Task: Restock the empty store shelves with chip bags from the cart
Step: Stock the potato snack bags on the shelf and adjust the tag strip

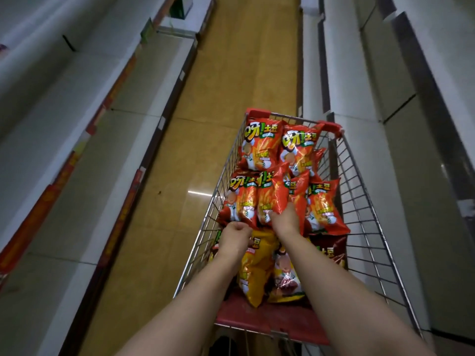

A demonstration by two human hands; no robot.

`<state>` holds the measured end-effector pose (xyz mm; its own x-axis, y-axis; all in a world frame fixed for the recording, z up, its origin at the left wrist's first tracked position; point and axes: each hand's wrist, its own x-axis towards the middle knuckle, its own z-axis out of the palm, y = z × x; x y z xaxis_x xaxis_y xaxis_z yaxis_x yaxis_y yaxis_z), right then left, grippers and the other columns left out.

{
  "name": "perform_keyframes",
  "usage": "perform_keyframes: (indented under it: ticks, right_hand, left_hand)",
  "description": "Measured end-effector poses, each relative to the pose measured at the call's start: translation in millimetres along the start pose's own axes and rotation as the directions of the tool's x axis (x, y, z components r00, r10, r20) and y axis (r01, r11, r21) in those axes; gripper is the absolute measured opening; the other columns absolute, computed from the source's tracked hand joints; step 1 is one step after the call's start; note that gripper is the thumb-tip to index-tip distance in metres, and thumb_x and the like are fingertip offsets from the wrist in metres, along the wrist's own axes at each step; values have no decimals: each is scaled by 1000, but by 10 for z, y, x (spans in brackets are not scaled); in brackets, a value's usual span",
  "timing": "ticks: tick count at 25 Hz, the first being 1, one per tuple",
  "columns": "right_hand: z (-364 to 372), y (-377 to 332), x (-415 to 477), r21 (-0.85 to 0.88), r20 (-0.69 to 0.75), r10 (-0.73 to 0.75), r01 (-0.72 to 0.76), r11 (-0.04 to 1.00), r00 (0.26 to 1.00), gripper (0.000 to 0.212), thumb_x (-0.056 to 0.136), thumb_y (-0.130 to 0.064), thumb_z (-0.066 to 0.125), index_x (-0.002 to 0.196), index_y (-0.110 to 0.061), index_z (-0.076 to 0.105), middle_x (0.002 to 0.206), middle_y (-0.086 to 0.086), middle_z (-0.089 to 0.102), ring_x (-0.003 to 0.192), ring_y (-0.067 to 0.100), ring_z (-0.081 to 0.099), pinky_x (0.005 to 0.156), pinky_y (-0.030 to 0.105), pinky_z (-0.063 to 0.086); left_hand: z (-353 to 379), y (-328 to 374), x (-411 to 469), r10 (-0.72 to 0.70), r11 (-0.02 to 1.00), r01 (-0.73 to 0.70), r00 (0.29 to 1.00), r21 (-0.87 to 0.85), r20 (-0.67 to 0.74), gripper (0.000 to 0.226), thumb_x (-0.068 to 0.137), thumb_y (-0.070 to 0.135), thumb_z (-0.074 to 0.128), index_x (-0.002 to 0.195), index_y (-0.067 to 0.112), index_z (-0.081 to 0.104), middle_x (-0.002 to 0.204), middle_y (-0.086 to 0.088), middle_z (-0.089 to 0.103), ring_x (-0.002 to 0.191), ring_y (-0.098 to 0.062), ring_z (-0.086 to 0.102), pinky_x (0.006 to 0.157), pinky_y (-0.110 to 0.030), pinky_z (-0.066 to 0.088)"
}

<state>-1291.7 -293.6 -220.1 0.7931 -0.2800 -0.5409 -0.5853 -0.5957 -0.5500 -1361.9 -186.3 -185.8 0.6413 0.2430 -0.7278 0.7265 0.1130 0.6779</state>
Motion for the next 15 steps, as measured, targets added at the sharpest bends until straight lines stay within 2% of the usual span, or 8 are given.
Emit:
perform_keyframes:
  ticks: [2, 3, 5, 7, 10, 12, 15]
  right_hand:
    - [-207, 72, -104, 229, -42, -19, 28, 973, 999, 49, 90, -14, 59, 135, -7, 40, 124, 13, 57, 112, 31, 55, 88, 34, 44]
    - [-326, 120, -180, 323, -49, -45, 58, 945, 998, 45, 89, -11, 60, 131, -8, 44, 120, 11, 58, 110, 30, 56, 89, 35, 44]
    - [-604, 224, -371, 462, -58, -113, 127, 878, 992, 38, 87, -9, 62, 122, -12, 50, 114, 8, 61, 108, 29, 58, 93, 39, 47]
    - [-941, 298, -620, 600, -60, -171, 172, 781, 983, 28, 85, -6, 62, 110, -17, 55, 108, 9, 64, 101, 30, 62, 92, 46, 49]
    - [-1481, 354, -1101, 783, -10, -286, 185, 594, 958, 22, 83, -1, 58, 101, -14, 62, 94, 11, 71, 81, 27, 68, 74, 39, 56]
    - [-1815, 450, -1449, 819, 11, -369, 204, 537, 929, 25, 80, -6, 59, 105, -9, 61, 93, 12, 72, 80, 27, 69, 68, 36, 56]
    - [-2232, 623, -1944, 816, -20, -438, 268, 513, 899, 42, 76, -13, 67, 116, -5, 56, 107, 17, 68, 94, 34, 67, 79, 42, 56]
  left_hand:
    - [29, 42, -35, 40, 999, -40, 999, 13, -10, 9, 92, 14, 51, 89, 9, 58, 80, -7, 59, 73, -21, 58, 74, -34, 47]
    - [54, 83, -65, 59, 998, -59, 998, 29, -12, 15, 92, 19, 54, 98, 7, 59, 90, -10, 62, 82, -25, 60, 81, -37, 48]
    - [113, 202, -182, 105, 991, -103, 994, 84, -14, 37, 90, 31, 59, 118, 9, 54, 112, -12, 61, 102, -29, 59, 91, -40, 48]
    - [192, 357, -403, 208, 973, -209, 978, 93, 24, 53, 87, 38, 62, 131, 12, 47, 126, -10, 55, 114, -27, 55, 98, -41, 44]
    - [318, 624, -837, 351, 935, -355, 923, -2, 158, 64, 88, 39, 61, 141, 12, 38, 136, -5, 48, 126, -21, 47, 105, -32, 36]
    - [383, 767, -1146, 408, 905, -426, 866, -2, 287, 61, 90, 37, 56, 142, 11, 38, 140, -4, 46, 127, -20, 45, 103, -28, 34]
    - [400, 905, -1682, 396, 834, -537, 742, 127, 540, 65, 78, 51, 65, 132, 19, 49, 129, -2, 59, 116, -18, 56, 100, -32, 42]
